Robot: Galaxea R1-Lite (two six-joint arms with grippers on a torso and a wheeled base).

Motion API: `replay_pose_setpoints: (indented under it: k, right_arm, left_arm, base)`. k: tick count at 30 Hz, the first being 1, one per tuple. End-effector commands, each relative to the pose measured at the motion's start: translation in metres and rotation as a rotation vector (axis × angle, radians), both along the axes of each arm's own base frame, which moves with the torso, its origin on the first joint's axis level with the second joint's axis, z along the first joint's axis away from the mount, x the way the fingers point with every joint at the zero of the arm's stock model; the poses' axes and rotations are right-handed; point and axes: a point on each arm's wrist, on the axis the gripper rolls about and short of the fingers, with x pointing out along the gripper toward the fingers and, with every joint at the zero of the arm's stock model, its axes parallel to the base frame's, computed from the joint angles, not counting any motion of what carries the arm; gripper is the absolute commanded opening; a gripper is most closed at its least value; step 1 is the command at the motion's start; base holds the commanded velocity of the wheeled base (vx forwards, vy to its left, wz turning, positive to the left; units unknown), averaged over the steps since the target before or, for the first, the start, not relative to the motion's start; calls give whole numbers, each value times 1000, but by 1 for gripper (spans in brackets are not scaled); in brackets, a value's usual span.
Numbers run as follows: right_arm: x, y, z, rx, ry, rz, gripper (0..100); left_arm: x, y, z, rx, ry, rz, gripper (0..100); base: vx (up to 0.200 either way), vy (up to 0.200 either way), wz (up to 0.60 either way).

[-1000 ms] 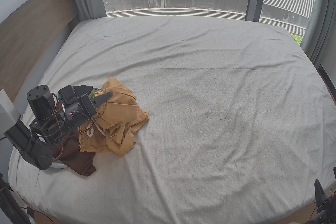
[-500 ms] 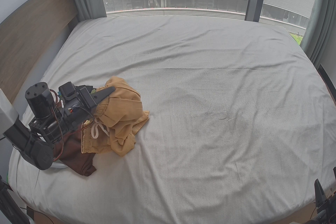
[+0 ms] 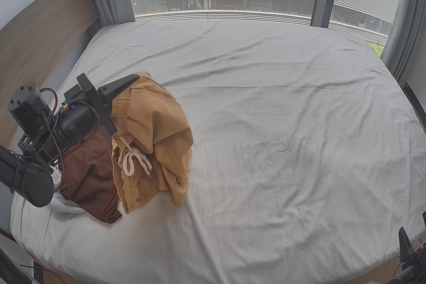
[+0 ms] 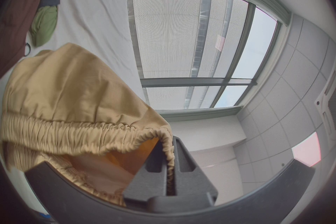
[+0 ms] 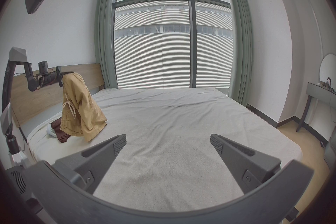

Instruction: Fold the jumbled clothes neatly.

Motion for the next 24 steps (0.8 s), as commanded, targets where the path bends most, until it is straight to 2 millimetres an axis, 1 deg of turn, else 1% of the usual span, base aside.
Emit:
replay_pose_setpoints:
  k: [1,2,4,6,14,18,20,21,24]
  right_arm:
    - [0,0,-5,0,2,0,100]
    - [0,0,-5,0,2,0,100]
    - [0,0,-5,0,2,0,100]
    - [0,0,-5,0,2,0,100]
    - [0,0,-5,0,2,0,100]
    - [0,0,-5,0,2,0,100]
    - [0,0,-5,0,2,0,100]
    - [0,0,-5,0,2,0,100]
    - [0,0,-5,0,2,0,100]
  left_arm:
    - [-20,0,32,-50,-78,-57,0]
    - [-23,-6,37,-67,-84,-86,0]
    - [-23,-7,38,-68,-86,-92,0]
    - [-27,-16,40,-73,-92,-127,0]
    - [-36,-38,47,-83,-116,-206,0]
    - [-37,-46,52,-92,-135,-228,0]
    - [-36,-46,52,-93,-134,-228,0]
    - [-37,-51,55,-99,-146,-246,0]
    - [-38,-58,55,-100,-145,-266,0]
  base:
    - [0,0,0]
    - [0,0,0]
    - [0,0,0]
    - [0,0,0]
    - [0,0,0]
    - [0,0,0]
    - [0,0,0]
    - [0,0,0]
    - [0,0,0]
